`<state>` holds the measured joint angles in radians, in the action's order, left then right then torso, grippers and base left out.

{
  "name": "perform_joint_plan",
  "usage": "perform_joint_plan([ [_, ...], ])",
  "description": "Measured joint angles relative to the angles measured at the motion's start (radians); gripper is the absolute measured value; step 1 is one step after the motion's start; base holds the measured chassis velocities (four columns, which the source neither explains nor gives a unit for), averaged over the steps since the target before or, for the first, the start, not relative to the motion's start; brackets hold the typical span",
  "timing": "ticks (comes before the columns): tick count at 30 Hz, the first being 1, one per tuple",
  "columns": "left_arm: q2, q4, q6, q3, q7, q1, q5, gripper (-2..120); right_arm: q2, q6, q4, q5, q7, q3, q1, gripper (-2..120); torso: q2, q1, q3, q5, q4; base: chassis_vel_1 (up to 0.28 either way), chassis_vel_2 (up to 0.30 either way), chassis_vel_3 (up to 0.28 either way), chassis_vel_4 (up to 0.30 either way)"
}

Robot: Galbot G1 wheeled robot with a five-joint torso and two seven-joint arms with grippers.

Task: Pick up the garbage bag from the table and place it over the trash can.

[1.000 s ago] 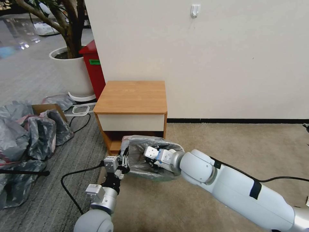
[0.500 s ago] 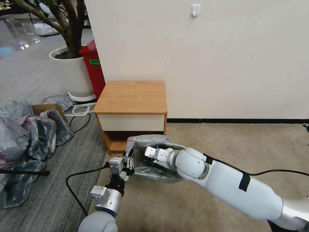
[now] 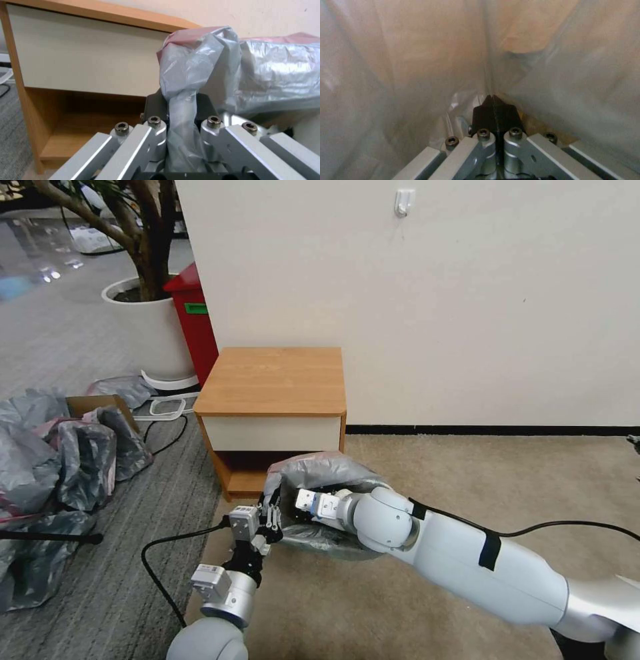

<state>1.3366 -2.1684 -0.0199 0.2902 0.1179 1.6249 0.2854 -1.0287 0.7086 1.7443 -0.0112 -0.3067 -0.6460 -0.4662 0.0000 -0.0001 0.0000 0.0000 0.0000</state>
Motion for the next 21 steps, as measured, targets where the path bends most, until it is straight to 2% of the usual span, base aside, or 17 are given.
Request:
perform_joint_plan([
  [12,0.006,0.004,0.000,-0.003,0.001,0.002,0.001,9,0.001,0.000,-0.007,-0.006,0.000,0.003,-0.016,0,0.000,0.000,0.000,0.0000,0.0000,0.000,0.000,0.000,0.000],
  [21,0.018,0.050,-0.013,0.004,0.043,-0.018,0.032,9,0.065,0.000,0.104,-0.094,0.033,0.013,-0.017,0,0.000,0.000,0.000,0.0000,0.0000,0.000,0.000,0.000,0.000],
])
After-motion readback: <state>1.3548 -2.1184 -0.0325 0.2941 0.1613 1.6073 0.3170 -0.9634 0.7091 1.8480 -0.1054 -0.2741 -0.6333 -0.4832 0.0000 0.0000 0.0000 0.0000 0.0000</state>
